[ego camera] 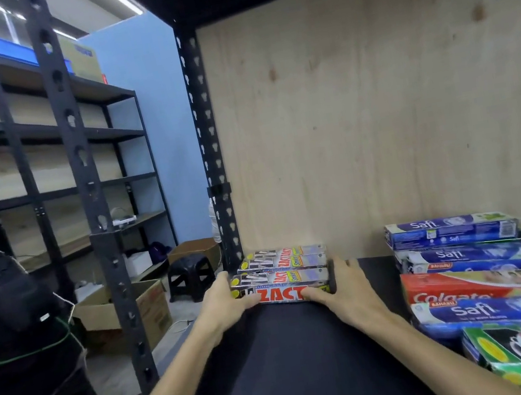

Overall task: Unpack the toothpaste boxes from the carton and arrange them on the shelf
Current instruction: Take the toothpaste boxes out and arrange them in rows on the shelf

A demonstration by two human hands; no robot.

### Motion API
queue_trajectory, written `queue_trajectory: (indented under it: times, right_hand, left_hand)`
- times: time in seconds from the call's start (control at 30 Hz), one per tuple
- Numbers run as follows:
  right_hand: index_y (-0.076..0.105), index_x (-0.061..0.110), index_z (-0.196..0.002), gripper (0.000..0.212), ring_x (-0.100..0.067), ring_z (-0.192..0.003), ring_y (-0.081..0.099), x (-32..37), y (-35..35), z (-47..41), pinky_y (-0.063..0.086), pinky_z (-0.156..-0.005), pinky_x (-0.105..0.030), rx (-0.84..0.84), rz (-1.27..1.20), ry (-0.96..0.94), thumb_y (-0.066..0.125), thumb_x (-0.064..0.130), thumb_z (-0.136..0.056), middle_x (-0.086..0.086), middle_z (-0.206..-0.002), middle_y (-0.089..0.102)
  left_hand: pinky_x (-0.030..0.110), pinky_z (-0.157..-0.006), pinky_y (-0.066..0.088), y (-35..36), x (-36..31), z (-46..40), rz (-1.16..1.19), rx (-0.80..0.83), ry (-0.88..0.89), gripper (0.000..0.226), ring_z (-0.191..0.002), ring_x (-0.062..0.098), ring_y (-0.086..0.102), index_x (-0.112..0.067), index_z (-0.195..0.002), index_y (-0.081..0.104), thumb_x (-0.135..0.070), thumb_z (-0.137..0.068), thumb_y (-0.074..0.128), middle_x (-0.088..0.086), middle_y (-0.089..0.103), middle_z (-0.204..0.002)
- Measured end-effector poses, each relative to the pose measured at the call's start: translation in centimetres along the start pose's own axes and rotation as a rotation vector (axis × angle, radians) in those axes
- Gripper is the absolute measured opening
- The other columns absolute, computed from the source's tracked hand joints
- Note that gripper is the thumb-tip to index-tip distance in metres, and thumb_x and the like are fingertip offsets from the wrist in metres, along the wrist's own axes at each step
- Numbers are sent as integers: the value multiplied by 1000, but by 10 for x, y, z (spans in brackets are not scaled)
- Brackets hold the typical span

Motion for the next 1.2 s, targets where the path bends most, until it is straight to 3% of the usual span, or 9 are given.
queue_trajectory:
  times: [0.13,0.23,0.43,0.67,0.8,0.93,1.07,1.13,1.2]
  right_hand:
    - [59,25,-131,70,-17,-117,60,-7,4,-15,50,-101,-36,-2,-12,-5,81,58,-73,3,-123,62]
    - [62,25,-129,63,-14,-112,64,-6,6,-17,52,-98,-34,5,-4,-35,81,54,-76,7,-123,69]
    - [61,29,-132,60,-14,-114,63,-3,5,-14,50,-98,-31,-4,31,-70,77,54,-80,8,-125,68]
    - [57,29,-135,62,-18,-116,60,-2,8,-11,49,-98,-33,22,69,-56,73,58,-82,3,-127,65]
    - [50,26,-140,71,-18,-124,51,-2,6,0,44,-101,-34,9,41,-21,71,60,-82,-1,-130,54]
    - [53,15,-128,55,-21,-121,49,8,-14,26,45,-100,-36,-105,21,-20,71,48,-89,-3,-123,47]
    - [55,14,-124,42,-10,-96,49,28,-41,58,45,-89,-28,-217,-58,-68,70,37,-93,4,-112,43]
    - [51,13,-136,51,-7,-99,50,36,-68,72,37,-84,-17,-282,-107,-75,68,37,-94,3,-118,46]
    - [45,14,-145,62,-13,-111,51,36,-103,81,38,-91,-20,-342,-119,-83,67,40,-94,-2,-128,51]
  left_hand:
    - [26,-91,43,4,7,-23,44,20,-1,80,-108,10,55,-11,-144,44,-31,-78,85,-1,59,-135]
    - [34,-104,48,5,16,-33,91,34,28,85,-111,9,63,-20,-145,48,-35,-72,89,-7,67,-125]
    - [24,-91,47,11,19,-32,174,16,91,74,-98,-5,61,-17,-144,49,-23,-80,84,-23,66,-103]
    - [27,-100,44,14,22,-33,174,25,85,85,-113,7,59,-17,-153,37,-28,-82,82,-8,63,-128]
    - [39,-115,38,13,15,-21,137,26,96,99,-134,15,47,-17,-158,22,-34,-81,82,-1,44,-154]
    - [43,-121,27,5,-2,12,69,-85,147,106,-147,21,29,-12,-158,18,-40,-79,82,5,28,-161]
    - [33,-114,30,4,-32,59,61,-169,282,86,-138,12,34,-19,-152,34,-41,-82,79,-2,38,-150]
    - [28,-109,35,9,-54,74,130,-198,314,74,-130,6,41,-21,-148,40,-40,-86,75,-6,43,-145]
    - [26,-106,37,24,-84,84,155,-208,343,67,-130,10,46,-18,-145,45,-42,-88,72,-6,50,-142]
Point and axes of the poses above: each hand's wrist, its own z-axis away from the middle knuckle, its own y-axis out of the palm, x = y × z, the point moved 7 cm from there along -z, towards the middle knuckle
